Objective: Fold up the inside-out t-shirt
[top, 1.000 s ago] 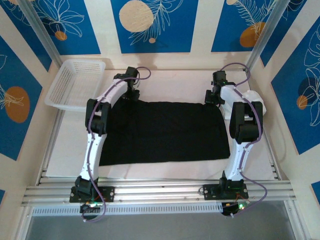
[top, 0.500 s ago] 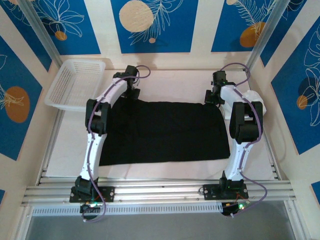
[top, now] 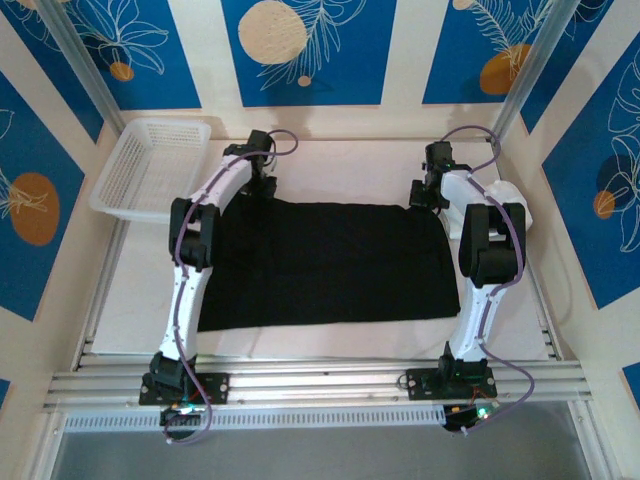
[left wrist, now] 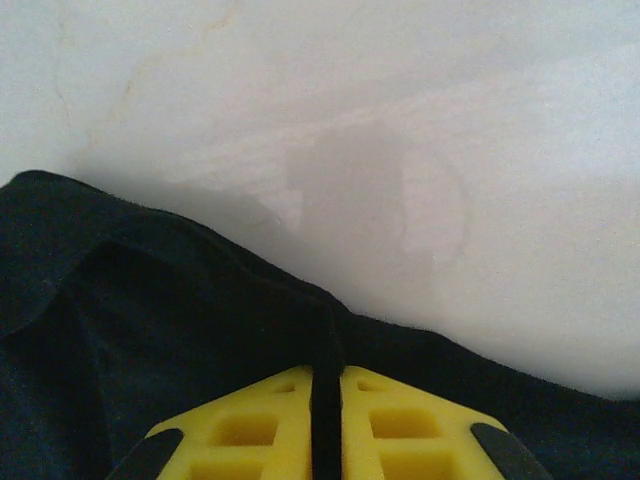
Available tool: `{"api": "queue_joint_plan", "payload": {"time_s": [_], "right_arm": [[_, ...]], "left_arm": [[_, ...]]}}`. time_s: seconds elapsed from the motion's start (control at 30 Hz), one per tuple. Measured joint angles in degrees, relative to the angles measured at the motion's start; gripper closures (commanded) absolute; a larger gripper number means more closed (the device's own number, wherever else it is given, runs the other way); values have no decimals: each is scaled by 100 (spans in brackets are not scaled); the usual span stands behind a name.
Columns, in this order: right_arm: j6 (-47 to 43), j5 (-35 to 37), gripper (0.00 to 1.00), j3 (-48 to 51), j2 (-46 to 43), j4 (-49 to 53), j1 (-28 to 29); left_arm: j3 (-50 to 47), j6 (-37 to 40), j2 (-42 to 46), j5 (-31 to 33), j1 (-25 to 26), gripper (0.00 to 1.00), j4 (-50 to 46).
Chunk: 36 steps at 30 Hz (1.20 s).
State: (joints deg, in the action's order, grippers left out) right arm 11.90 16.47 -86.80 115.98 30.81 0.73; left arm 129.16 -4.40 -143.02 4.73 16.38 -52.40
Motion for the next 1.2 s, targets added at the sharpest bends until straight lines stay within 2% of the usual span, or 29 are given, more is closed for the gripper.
{"api": "queue_joint_plan", "payload": {"time_s": [0.6,0.87,1.2], "right_arm": [[0,-2,100,20,0,2,-22],[0,-4,100,20,0,2,-22],[0,-4,100,20,0,2,-22]], "left_arm": [[0,-168,2,-435,-177,87,4],[0,-258,4,-535,-262,84,11],[-2,-278,13,-586,-269,92,39]]}}
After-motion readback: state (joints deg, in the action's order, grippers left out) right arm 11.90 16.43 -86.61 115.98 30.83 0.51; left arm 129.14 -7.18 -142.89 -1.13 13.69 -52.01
